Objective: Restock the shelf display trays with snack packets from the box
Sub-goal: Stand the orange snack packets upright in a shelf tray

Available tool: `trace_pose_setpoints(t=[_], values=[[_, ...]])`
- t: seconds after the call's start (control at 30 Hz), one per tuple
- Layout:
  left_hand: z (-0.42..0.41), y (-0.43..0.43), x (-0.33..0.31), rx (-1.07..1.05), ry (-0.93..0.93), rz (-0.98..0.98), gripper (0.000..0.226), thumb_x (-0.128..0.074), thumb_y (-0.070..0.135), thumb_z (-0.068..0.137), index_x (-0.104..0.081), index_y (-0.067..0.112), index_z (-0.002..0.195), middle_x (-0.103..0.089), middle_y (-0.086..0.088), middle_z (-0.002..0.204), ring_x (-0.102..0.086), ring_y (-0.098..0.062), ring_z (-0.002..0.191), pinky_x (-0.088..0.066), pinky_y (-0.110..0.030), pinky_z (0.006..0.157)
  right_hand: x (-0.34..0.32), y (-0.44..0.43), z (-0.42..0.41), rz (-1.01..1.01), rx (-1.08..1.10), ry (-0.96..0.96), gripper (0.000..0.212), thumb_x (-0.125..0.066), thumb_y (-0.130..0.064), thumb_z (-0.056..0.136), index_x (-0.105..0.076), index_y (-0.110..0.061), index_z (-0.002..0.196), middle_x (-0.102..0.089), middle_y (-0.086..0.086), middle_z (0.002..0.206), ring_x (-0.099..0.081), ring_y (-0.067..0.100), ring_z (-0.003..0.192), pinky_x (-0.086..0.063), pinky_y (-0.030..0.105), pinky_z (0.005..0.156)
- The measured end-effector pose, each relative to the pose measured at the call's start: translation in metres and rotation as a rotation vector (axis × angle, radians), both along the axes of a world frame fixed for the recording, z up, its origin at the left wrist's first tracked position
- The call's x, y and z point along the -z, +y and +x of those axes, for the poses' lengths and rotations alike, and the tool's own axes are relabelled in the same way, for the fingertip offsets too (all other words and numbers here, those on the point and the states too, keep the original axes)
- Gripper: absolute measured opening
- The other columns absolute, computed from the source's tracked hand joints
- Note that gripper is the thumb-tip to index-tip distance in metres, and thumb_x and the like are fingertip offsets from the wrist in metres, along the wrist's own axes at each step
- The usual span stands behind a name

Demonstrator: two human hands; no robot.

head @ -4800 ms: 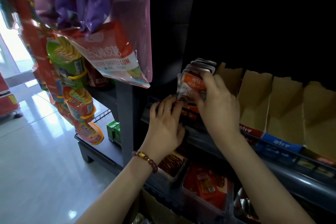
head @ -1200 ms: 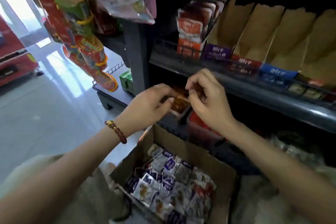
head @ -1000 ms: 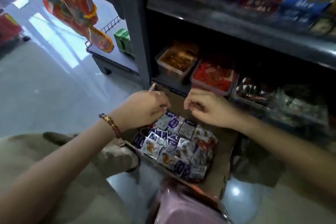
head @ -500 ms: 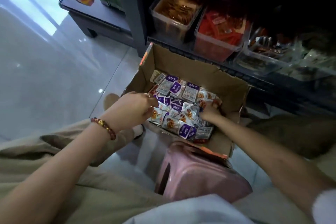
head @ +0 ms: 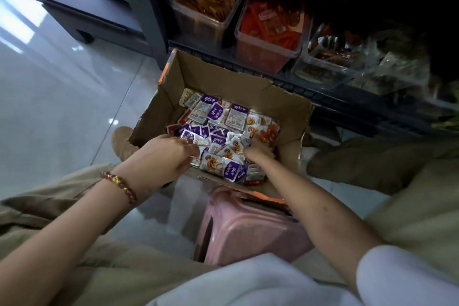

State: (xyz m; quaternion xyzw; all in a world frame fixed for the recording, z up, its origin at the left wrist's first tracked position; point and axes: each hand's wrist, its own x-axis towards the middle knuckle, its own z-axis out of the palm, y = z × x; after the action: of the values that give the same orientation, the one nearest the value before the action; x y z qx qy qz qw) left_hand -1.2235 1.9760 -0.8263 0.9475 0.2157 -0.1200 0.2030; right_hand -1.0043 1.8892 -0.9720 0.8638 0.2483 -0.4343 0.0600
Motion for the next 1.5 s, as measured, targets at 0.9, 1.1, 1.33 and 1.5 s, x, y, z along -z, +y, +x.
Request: trace_pose_setpoints(t=[0.9, 1.1, 1.33, 1.5], values=[[0.014, -0.017, 0.025, 0.007, 0.061, -0.114, 0.029, -0.046, 0.022, 0.095, -0.061, 0.024, 0.12, -0.066, 0.004, 0.109, -0.062, -0.016, 0.098, -0.044, -0.027, 0.085, 0.024, -0.009, -0.017, 0.207, 0.29, 0.022, 0.056, -0.061, -0.034, 0.089, -0.037, -0.016, 0.137, -0.025, 0.018, 0.147, -0.048, 0.039, 0.121, -0.047, 0.037, 0.09], [0.015, -0.018, 0.026, 0.007, 0.081, -0.123, 0.029, -0.046, 0.021, 0.096, -0.061, 0.024, 0.12, -0.066, 0.006, 0.11, -0.061, -0.014, 0.099, -0.043, -0.024, 0.085, 0.023, -0.006, -0.041, 0.286, 0.361, 0.187, 0.038, -0.062, -0.023, 0.084, -0.062, -0.037, 0.119, -0.014, 0.005, 0.157, -0.02, 0.034, 0.139, -0.022, 0.045, 0.114], [0.012, -0.019, 0.038, 0.026, 0.129, -0.115, 0.027, -0.046, 0.023, 0.093, -0.06, 0.026, 0.116, -0.066, 0.006, 0.103, -0.062, -0.013, 0.09, -0.05, -0.028, 0.081, 0.022, -0.016, -0.019, 0.316, 0.497, 0.038, 0.05, -0.054, -0.009, 0.091, -0.033, -0.012, 0.136, -0.043, 0.015, 0.138, -0.046, 0.036, 0.124, -0.044, 0.042, 0.098], [0.02, -0.025, 0.041, -0.158, 0.059, -0.274, 0.027, -0.052, 0.016, 0.092, -0.063, 0.021, 0.117, -0.064, 0.004, 0.116, -0.063, -0.017, 0.1, -0.051, -0.034, 0.087, 0.014, -0.014, 0.0, 0.366, 0.368, 0.1, 0.032, -0.055, -0.009, 0.092, -0.049, -0.011, 0.123, -0.063, 0.012, 0.116, -0.061, 0.032, 0.107, -0.049, 0.033, 0.079]])
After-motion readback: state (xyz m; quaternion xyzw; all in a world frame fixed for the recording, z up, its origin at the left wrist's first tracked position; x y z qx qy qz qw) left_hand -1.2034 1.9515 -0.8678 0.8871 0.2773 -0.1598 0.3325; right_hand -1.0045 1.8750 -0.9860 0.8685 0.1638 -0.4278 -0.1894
